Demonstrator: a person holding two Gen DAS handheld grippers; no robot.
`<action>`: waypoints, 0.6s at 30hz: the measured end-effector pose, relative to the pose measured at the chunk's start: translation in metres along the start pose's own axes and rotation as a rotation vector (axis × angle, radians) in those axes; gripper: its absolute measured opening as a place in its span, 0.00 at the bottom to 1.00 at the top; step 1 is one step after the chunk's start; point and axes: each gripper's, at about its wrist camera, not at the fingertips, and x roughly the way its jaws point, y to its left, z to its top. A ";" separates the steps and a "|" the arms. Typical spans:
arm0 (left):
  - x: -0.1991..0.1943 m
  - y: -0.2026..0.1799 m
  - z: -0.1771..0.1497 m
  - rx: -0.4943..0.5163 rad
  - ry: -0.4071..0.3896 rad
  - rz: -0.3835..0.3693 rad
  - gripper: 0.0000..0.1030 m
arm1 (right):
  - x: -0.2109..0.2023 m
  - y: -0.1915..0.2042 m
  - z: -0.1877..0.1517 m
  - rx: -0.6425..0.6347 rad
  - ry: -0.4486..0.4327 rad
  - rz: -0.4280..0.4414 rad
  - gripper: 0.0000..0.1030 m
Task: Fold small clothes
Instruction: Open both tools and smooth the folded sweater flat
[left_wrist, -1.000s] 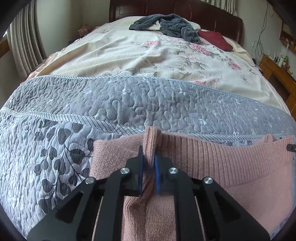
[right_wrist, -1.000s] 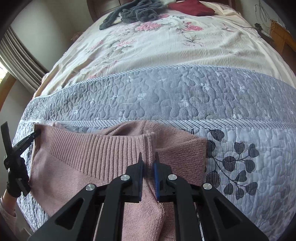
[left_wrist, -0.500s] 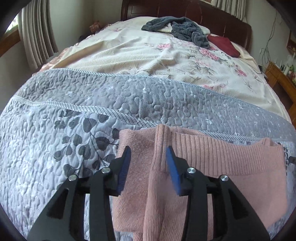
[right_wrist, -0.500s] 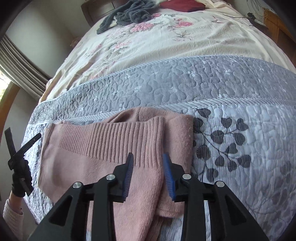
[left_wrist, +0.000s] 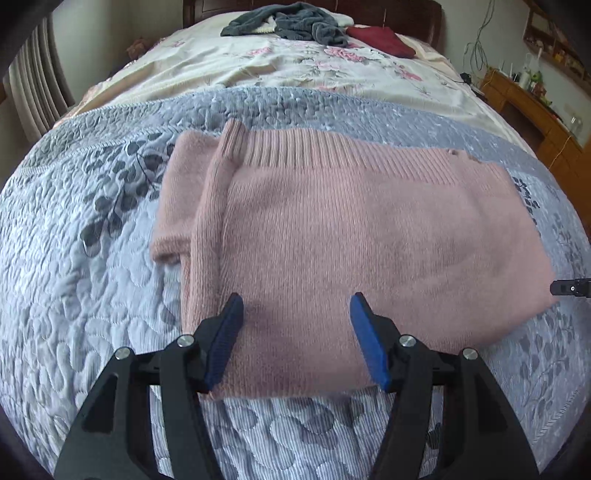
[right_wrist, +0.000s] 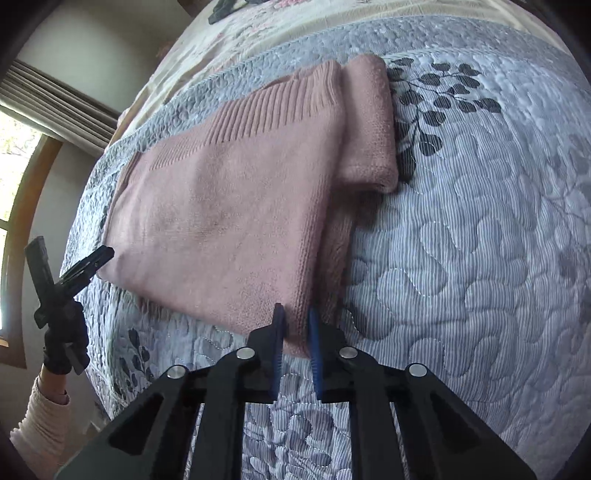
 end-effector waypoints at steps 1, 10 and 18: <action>0.003 0.001 -0.004 -0.003 0.006 0.008 0.58 | 0.001 -0.001 -0.001 0.005 -0.003 -0.006 0.10; 0.016 0.012 -0.013 -0.042 0.034 -0.021 0.57 | 0.016 -0.007 -0.004 0.027 -0.001 -0.049 0.08; 0.003 0.008 0.012 -0.074 0.024 -0.038 0.57 | -0.021 -0.018 0.015 0.100 -0.074 0.053 0.53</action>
